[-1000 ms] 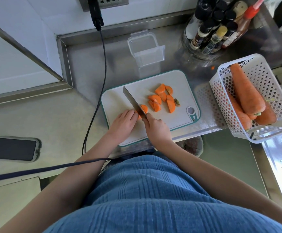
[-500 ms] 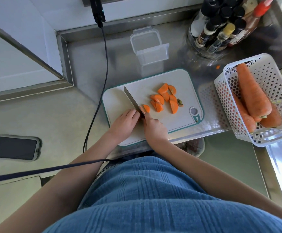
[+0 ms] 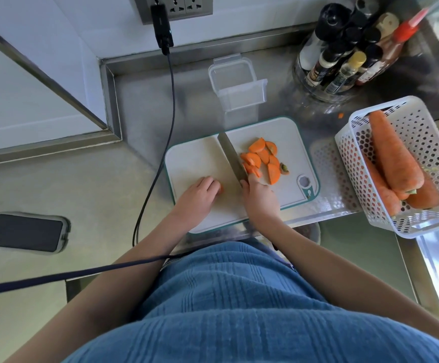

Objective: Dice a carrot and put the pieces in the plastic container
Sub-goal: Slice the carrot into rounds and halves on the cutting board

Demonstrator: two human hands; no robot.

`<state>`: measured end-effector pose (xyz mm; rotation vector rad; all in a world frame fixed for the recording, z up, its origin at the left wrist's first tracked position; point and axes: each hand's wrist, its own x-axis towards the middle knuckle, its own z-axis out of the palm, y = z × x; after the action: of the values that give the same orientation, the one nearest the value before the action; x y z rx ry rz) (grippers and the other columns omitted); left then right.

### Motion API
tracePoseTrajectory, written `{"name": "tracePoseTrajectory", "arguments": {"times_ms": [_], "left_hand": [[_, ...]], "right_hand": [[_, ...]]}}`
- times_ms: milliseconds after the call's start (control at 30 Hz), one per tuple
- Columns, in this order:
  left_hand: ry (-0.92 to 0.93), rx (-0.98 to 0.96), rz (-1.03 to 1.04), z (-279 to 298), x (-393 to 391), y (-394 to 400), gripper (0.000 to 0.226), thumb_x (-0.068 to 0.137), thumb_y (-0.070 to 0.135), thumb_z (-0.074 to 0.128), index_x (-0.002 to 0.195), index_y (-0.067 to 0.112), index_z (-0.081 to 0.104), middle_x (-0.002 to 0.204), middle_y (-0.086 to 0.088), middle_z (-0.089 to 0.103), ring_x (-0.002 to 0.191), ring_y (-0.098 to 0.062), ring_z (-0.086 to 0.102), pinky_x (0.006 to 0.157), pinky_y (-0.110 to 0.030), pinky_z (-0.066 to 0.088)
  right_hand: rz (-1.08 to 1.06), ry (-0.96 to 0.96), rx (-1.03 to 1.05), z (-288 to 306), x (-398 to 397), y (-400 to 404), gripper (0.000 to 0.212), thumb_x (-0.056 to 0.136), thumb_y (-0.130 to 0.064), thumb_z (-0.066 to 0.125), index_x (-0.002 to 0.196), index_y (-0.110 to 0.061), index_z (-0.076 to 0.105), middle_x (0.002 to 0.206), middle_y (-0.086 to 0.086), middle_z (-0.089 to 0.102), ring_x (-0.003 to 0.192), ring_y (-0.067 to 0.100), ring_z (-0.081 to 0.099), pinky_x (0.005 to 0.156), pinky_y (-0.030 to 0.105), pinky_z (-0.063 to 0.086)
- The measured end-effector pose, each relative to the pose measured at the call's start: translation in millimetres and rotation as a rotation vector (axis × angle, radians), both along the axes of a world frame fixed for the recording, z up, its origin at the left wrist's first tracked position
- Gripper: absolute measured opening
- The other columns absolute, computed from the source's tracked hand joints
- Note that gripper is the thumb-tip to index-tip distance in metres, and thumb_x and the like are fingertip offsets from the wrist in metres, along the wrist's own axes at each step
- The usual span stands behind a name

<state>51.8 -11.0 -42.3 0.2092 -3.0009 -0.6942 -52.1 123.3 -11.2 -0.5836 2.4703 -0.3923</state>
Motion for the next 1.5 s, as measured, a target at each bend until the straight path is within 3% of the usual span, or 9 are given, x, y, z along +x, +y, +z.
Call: {"name": "tracePoseTrajectory", "arguments": {"times_ms": [167, 300, 767, 967, 1067, 1133, 1267, 1400, 1500], "left_hand": [[0.079, -0.091, -0.01, -4, 8, -5, 0.008, 0.082, 0.008, 0.051, 0.077, 0.004, 0.055, 0.076, -0.01, 0.052, 0.068, -0.026, 0.052, 0.049, -0.037, 0.049], [0.11, -0.139, -0.041, -4, 9, -4, 0.016, 0.071, 0.002, 0.068, 0.086, 0.003, 0.06, 0.083, -0.009, 0.056, 0.074, -0.025, 0.053, 0.058, -0.035, 0.049], [0.042, -0.102, -0.128, -1, -2, -8, 0.017, 0.074, 0.005, 0.07, 0.084, 0.003, 0.057, 0.081, -0.011, 0.053, 0.076, -0.028, 0.053, 0.058, -0.038, 0.049], [0.032, -0.089, -0.12, -4, -1, -10, 0.009, 0.085, 0.011, 0.052, 0.085, 0.003, 0.056, 0.083, -0.011, 0.052, 0.078, -0.026, 0.05, 0.061, -0.038, 0.049], [0.017, -0.071, -0.097, -2, 0, -9, 0.018, 0.081, 0.01, 0.041, 0.085, 0.002, 0.056, 0.084, -0.011, 0.052, 0.08, -0.024, 0.045, 0.061, -0.036, 0.047], [0.005, -0.064, -0.095, -1, 1, -8, 0.014, 0.073, 0.003, 0.047, 0.084, 0.002, 0.056, 0.083, -0.012, 0.052, 0.08, -0.024, 0.044, 0.061, -0.036, 0.046], [0.005, -0.042, -0.069, -4, 1, -8, 0.018, 0.069, -0.006, 0.061, 0.083, 0.003, 0.055, 0.082, -0.012, 0.052, 0.077, -0.026, 0.047, 0.061, -0.038, 0.048], [0.007, -0.012, -0.008, -2, 3, -4, 0.02, 0.066, -0.01, 0.062, 0.081, 0.002, 0.055, 0.082, -0.013, 0.053, 0.075, -0.03, 0.052, 0.059, -0.04, 0.049], [-0.013, -0.021, 0.025, -4, 3, -2, 0.024, 0.064, -0.006, 0.071, 0.081, 0.002, 0.056, 0.082, -0.012, 0.053, 0.076, -0.029, 0.054, 0.059, -0.038, 0.049]], "right_hand": [[0.02, -0.021, -0.091, 12, 3, -5, 0.031, 0.103, -0.034, 0.03, 0.112, -0.009, 0.046, 0.093, 0.022, 0.064, 0.083, 0.042, 0.061, 0.068, 0.044, 0.05], [0.043, -0.072, -0.125, 17, 18, -10, 0.03, 0.103, -0.035, 0.031, 0.109, -0.009, 0.046, 0.092, 0.022, 0.061, 0.082, 0.042, 0.059, 0.064, 0.042, 0.048], [0.065, -0.071, -0.118, 10, 27, -12, 0.028, 0.103, -0.034, 0.034, 0.103, -0.009, 0.045, 0.081, 0.022, 0.063, 0.074, 0.04, 0.06, 0.064, 0.046, 0.052], [0.091, -0.072, -0.081, 5, 30, -13, 0.025, 0.103, -0.032, 0.033, 0.106, -0.008, 0.041, 0.082, 0.022, 0.063, 0.074, 0.04, 0.06, 0.066, 0.047, 0.052], [0.145, -0.057, -0.002, -2, 31, -16, 0.012, 0.102, -0.017, 0.035, 0.111, -0.009, 0.037, 0.086, 0.021, 0.063, 0.079, 0.04, 0.062, 0.062, 0.04, 0.046], [0.169, -0.049, 0.039, -4, 30, -20, 0.013, 0.101, -0.011, 0.035, 0.114, -0.008, 0.036, 0.091, 0.021, 0.063, 0.083, 0.04, 0.062, 0.061, 0.038, 0.041], [0.164, -0.031, 0.042, -4, 28, -21, 0.014, 0.104, -0.019, 0.034, 0.112, -0.007, 0.036, 0.093, 0.021, 0.064, 0.085, 0.039, 0.063, 0.06, 0.036, 0.039], [0.216, 0.021, 0.051, -3, 27, -20, 0.023, 0.105, -0.027, 0.031, 0.117, -0.008, 0.035, 0.093, 0.02, 0.066, 0.083, 0.04, 0.065, 0.06, 0.038, 0.044], [0.188, 0.04, 0.057, -1, 23, -10, 0.021, 0.104, -0.018, 0.033, 0.123, -0.01, 0.03, 0.095, 0.02, 0.064, 0.084, 0.039, 0.064, 0.064, 0.041, 0.047]]}}
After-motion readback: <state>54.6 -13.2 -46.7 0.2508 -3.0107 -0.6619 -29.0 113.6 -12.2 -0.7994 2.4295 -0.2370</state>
